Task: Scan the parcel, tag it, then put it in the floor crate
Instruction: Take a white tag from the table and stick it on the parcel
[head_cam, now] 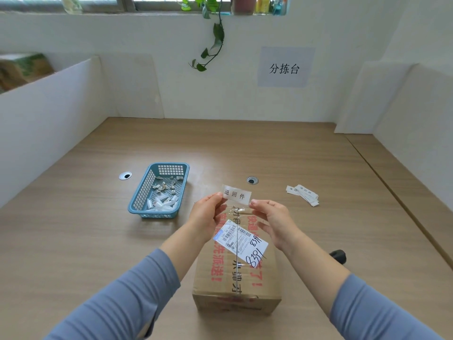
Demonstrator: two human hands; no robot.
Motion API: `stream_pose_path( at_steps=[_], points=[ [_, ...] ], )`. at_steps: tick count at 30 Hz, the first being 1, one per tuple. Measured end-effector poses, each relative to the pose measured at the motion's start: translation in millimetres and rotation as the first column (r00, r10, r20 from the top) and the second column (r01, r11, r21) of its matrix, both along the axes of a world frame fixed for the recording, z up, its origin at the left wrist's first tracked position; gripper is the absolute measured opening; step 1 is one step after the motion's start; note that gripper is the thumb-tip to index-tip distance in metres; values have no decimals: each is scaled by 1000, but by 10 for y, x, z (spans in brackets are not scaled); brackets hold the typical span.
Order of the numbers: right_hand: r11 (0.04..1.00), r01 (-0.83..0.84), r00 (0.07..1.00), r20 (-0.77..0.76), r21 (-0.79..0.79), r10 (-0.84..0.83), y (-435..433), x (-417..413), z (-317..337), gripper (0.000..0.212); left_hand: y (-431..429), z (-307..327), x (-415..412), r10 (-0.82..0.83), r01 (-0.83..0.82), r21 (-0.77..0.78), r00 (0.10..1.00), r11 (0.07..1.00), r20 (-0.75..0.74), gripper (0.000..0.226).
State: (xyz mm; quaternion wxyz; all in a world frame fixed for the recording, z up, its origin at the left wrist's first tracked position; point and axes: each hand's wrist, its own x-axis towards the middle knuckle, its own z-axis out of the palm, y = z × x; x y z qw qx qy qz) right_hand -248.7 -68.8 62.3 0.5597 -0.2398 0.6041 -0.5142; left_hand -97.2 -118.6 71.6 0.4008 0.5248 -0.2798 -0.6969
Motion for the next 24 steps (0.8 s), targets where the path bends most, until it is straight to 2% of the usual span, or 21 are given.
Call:
stream_pose_path(
  at_steps=[4, 7, 11, 19, 24],
  points=[
    [998, 37, 999, -36, -45, -39, -1, 23, 28, 7, -13, -40, 31, 34, -33, 15, 999, 999, -15, 14],
    [998, -1, 1000, -23, -59, -1, 2, 57, 28, 17, 5, -54, 30, 33, -32, 11, 999, 999, -23, 14],
    [994, -41, 996, -84, -104, 32, 10, 116, 35, 12, 34, -70, 20, 30, -30, 19, 999, 999, -29, 16],
    [981, -10, 965, -259, -193, -41, 6, 150, 2, 7, 63, -116, 59, 17, -11, 57, 995, 998, -95, 8],
    [979, -55, 953, -304, -195, -7, 16, 169, -54, 11, 48, -192, 120, 17, -17, 90, 1000, 996, -6, 17]
  ],
)
